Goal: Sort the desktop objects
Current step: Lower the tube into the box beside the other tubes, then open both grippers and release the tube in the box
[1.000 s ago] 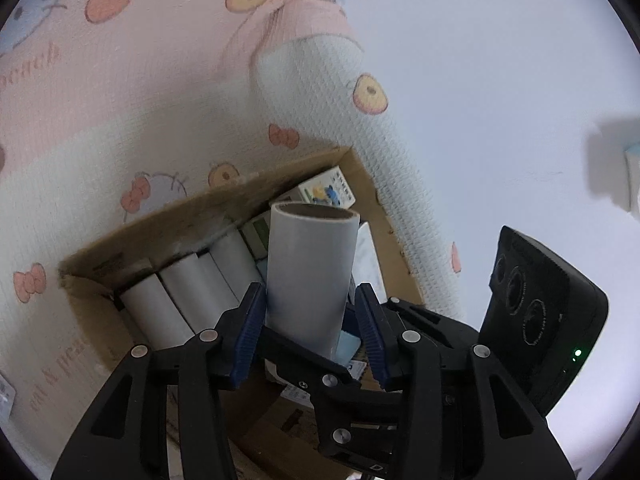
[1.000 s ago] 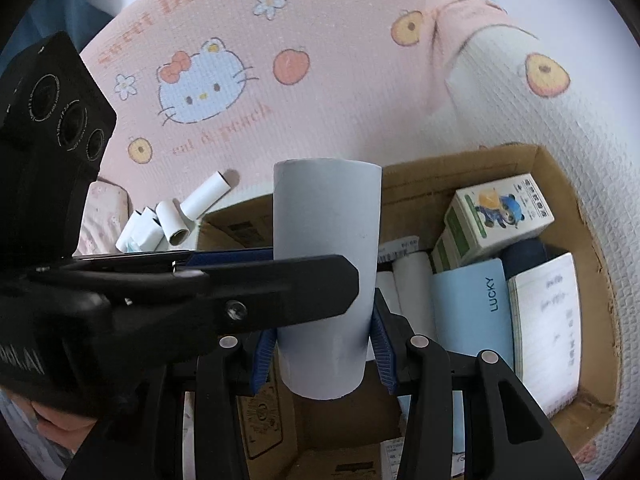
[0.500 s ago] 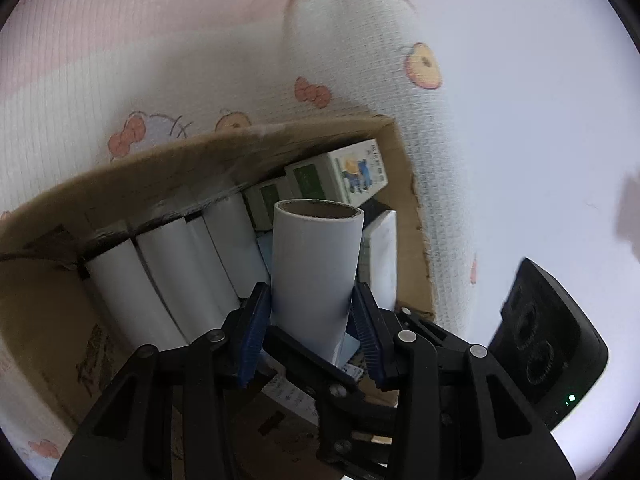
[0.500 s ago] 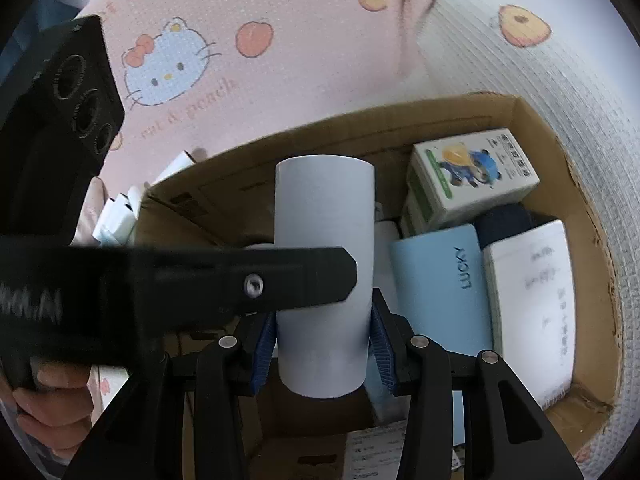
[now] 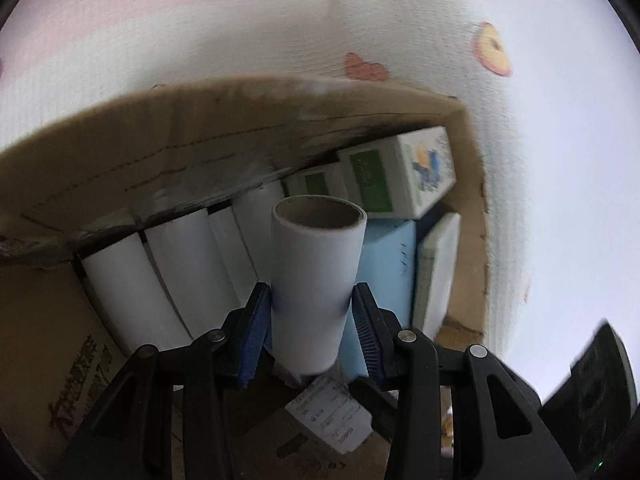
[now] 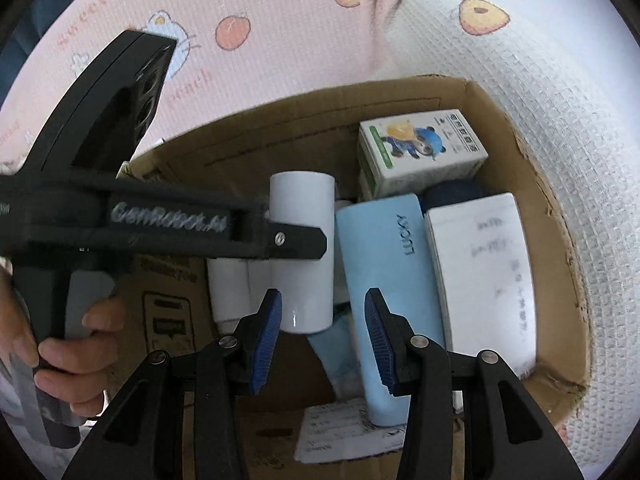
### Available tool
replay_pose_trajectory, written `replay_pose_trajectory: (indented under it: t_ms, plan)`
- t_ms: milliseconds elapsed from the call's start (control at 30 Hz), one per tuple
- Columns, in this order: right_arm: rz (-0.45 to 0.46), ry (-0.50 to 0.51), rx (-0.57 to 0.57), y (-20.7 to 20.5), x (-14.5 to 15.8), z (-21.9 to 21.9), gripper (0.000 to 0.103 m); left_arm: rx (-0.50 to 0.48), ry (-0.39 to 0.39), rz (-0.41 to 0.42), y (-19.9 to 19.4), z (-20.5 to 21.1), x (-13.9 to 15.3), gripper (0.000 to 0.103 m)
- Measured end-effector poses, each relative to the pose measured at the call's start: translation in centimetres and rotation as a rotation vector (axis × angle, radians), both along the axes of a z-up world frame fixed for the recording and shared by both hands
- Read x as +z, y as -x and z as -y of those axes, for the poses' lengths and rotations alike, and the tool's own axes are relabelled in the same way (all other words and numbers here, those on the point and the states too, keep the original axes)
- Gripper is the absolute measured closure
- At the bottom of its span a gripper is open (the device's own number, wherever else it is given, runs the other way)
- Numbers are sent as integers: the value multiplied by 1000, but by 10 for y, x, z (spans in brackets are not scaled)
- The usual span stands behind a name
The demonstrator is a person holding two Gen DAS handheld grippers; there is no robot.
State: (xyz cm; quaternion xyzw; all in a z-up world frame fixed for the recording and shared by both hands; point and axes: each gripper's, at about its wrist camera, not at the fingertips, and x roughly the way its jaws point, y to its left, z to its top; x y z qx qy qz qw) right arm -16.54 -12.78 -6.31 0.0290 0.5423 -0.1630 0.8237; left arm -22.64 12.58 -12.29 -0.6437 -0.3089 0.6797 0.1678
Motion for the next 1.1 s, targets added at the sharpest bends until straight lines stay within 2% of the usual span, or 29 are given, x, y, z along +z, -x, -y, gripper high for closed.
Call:
replay_pose_trajectory:
  t_ms: [167, 267, 367, 500, 567, 667, 700, 800, 833, 900, 967, 1033, 1100]
  plan:
    - [-1, 31, 20, 5, 2, -3, 66, 32, 98, 40, 1, -9, -13, 57]
    - [-7, 33, 42, 7, 2, -5, 66, 78, 96, 31, 3, -7, -13, 57]
    - [-24, 53, 64, 8, -1, -8, 66, 50, 160, 41, 7, -10, -15, 58]
    - [-29, 55, 87, 8, -3, -9, 66, 48, 189, 60, 10, -10, -15, 55]
    - [-30, 52, 93, 7, -5, -9, 66, 73, 172, 76, 11, -6, -14, 50]
    - [-30, 43, 122, 5, -7, -13, 66, 144, 117, 102, 9, 9, -10, 49]
    - [-30, 41, 132, 4, -8, -14, 66, 136, 81, 94, 11, 12, -6, 49]
    - [-32, 30, 171, 7, -10, -21, 66, 111, 96, 45, 11, 19, 12, 49]
    - [-35, 26, 183, 7, -11, -23, 66, 124, 86, 19, 10, 25, 19, 50]
    - [-48, 24, 216, 4, -15, -28, 66, 161, 35, -20, 9, 37, 29, 62]
    - [-68, 31, 237, 3, -24, -32, 66, 145, -5, -48, 11, 45, 36, 79]
    - [-90, 40, 252, -2, -31, -35, 66, 143, -9, -85, 11, 54, 43, 88]
    - [-111, 46, 267, -7, -38, -38, 66, 144, -16, -139, 4, 68, 46, 90]
